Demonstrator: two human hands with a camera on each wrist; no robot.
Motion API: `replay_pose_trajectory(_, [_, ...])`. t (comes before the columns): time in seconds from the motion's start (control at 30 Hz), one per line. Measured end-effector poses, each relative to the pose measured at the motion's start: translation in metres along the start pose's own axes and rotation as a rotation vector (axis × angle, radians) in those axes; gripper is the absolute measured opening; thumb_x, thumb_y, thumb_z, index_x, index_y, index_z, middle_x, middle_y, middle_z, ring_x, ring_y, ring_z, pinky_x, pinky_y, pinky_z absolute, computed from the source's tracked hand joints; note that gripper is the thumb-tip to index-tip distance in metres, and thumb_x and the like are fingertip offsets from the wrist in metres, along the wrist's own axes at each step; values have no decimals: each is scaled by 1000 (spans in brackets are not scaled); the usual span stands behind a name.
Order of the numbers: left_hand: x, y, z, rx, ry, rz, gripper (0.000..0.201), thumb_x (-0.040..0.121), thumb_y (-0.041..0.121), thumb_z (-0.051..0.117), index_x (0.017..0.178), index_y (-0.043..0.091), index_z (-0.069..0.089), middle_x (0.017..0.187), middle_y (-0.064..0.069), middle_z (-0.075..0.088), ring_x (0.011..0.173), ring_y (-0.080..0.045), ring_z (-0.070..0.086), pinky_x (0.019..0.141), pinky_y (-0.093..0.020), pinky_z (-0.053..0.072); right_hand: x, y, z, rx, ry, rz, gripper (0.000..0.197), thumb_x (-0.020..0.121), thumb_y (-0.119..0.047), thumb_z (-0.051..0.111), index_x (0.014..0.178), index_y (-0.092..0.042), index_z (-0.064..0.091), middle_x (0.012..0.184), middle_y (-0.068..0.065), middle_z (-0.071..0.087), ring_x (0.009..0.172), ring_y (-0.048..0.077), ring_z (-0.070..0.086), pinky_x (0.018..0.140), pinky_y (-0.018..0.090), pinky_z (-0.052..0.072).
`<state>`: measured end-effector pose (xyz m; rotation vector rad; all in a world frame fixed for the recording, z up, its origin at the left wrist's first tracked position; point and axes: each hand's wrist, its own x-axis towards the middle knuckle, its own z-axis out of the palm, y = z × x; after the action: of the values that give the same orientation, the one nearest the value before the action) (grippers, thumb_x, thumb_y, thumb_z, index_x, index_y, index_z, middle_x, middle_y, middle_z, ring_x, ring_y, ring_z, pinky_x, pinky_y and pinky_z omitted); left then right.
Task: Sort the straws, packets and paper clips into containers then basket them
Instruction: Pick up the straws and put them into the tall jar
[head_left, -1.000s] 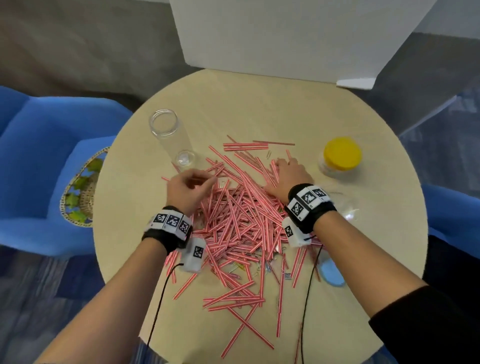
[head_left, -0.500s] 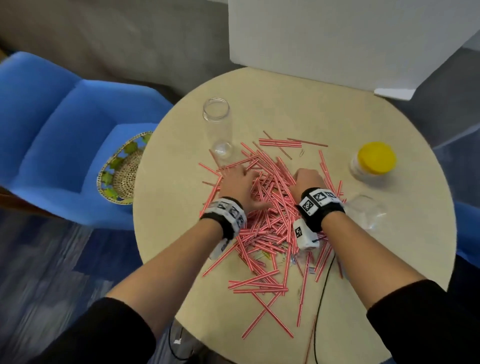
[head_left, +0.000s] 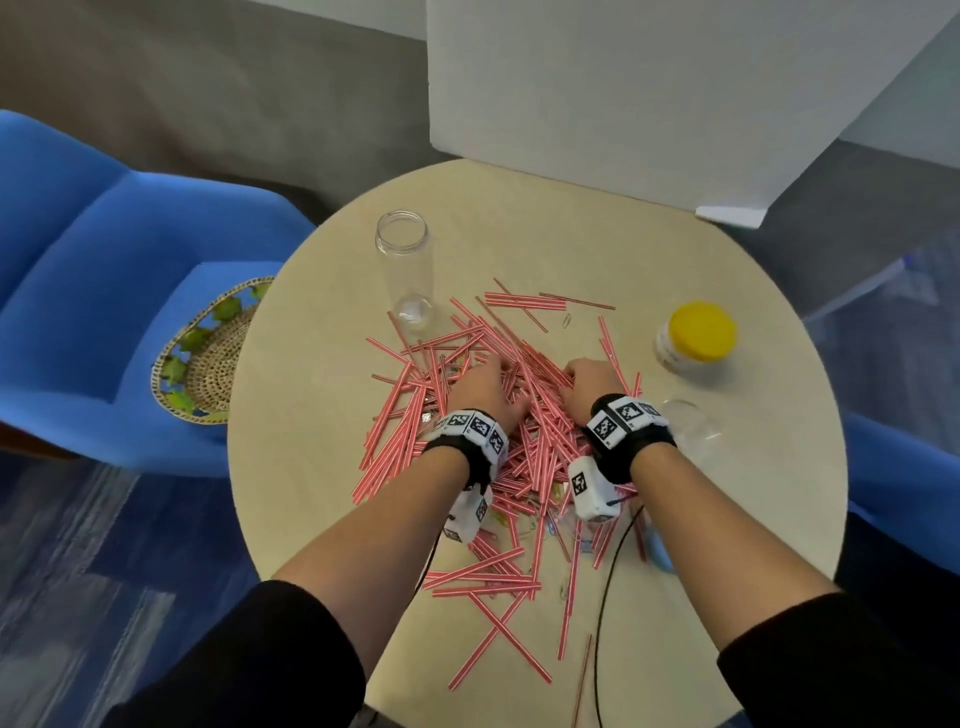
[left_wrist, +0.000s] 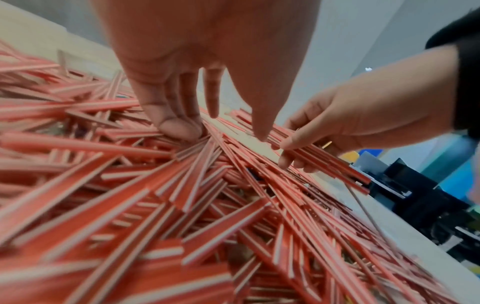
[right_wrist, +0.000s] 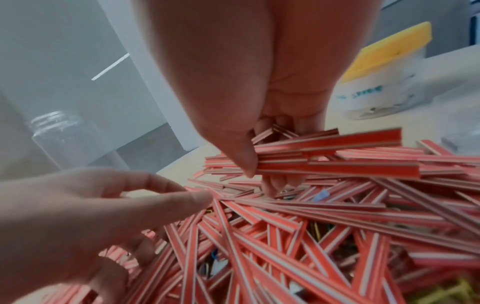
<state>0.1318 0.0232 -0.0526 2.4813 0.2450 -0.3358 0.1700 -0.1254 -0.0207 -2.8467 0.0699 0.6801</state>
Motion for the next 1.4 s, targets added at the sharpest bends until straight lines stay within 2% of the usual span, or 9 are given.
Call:
replay_pose_trajectory(0.13, [6, 13, 9, 3, -21, -35, 84, 69, 62, 75, 132, 17, 42, 111, -3, 64, 97, -23, 65, 83, -40, 57, -12, 3, -2, 54, -62, 53, 32, 100, -10, 48, 131, -3, 53, 124, 18, 61, 108, 33, 62, 83, 34, 50])
replay_pose_trajectory(0.3, [10, 28, 17, -15, -25, -67, 56, 74, 51, 77, 111, 16, 54, 100, -3, 64, 93, -23, 64, 81, -38, 57, -24, 10, 20, 38, -259, 134, 18, 97, -9, 48, 107, 1, 60, 93, 14, 62, 88, 28, 64, 64, 31, 48])
replay_pose_trajectory(0.4, [11, 34, 19, -68, -20, -70, 65, 73, 54, 77, 118, 14, 52, 103, -4, 65, 94, -23, 64, 84, -38, 55, -24, 8, 19, 216, -268, 193, 25, 103, -11, 40, 93, 2, 60, 88, 12, 62, 74, 23, 58, 55, 25, 40])
replay_pose_trajectory(0.53, [11, 41, 23, -179, 25, -83, 83, 67, 58, 77, 131, 14, 46, 108, -7, 68, 96, -24, 66, 84, -39, 57, -21, 20, 17, 578, -253, 370, 32, 104, -9, 33, 120, 2, 59, 107, 19, 63, 97, 31, 63, 73, 32, 42])
replay_pose_trajectory(0.67, [7, 43, 26, -168, 42, -99, 85, 69, 64, 73, 130, 13, 45, 101, -4, 66, 88, -21, 66, 79, -36, 58, -27, 39, 27, 1066, -239, 524, 35, 101, -46, 36, 89, -17, 49, 61, 0, 43, 47, 15, 37, 41, 29, 33])
replay_pose_trajectory(0.9, [9, 49, 30, -35, -20, -73, 55, 75, 37, 81, 118, 12, 57, 107, -4, 66, 100, -22, 63, 84, -31, 51, -34, 45, 18, 1075, -199, 421, 54, 88, -71, 47, 76, -18, 47, 52, -6, 31, 39, 10, 27, 39, 23, 26])
replay_pose_trajectory(1.0, [11, 48, 27, -39, -28, -91, 51, 78, 28, 80, 123, 13, 61, 110, -5, 68, 101, -21, 65, 85, -29, 52, -31, 50, 19, 984, -202, 383, 69, 74, -79, 56, 108, -20, 57, 53, -5, 39, 41, 11, 38, 40, 25, 32])
replay_pose_trajectory(1.13, [11, 55, 22, 86, -132, -89, 32, 83, 29, 76, 106, 8, 69, 100, -7, 71, 91, -22, 67, 79, -30, 56, -28, 50, 14, 961, -187, 337, 75, 89, -62, 55, 143, -11, 42, 56, -5, 37, 41, 10, 36, 39, 23, 32])
replay_pose_trajectory(1.4, [10, 57, 16, 132, -165, -93, 22, 93, 25, 63, 90, 4, 68, 87, -9, 70, 77, -24, 65, 69, -32, 55, -32, 48, 7, 1012, -167, 292, 80, 93, -48, 59, 153, -5, 26, 61, -1, 40, 47, 11, 38, 42, 25, 33])
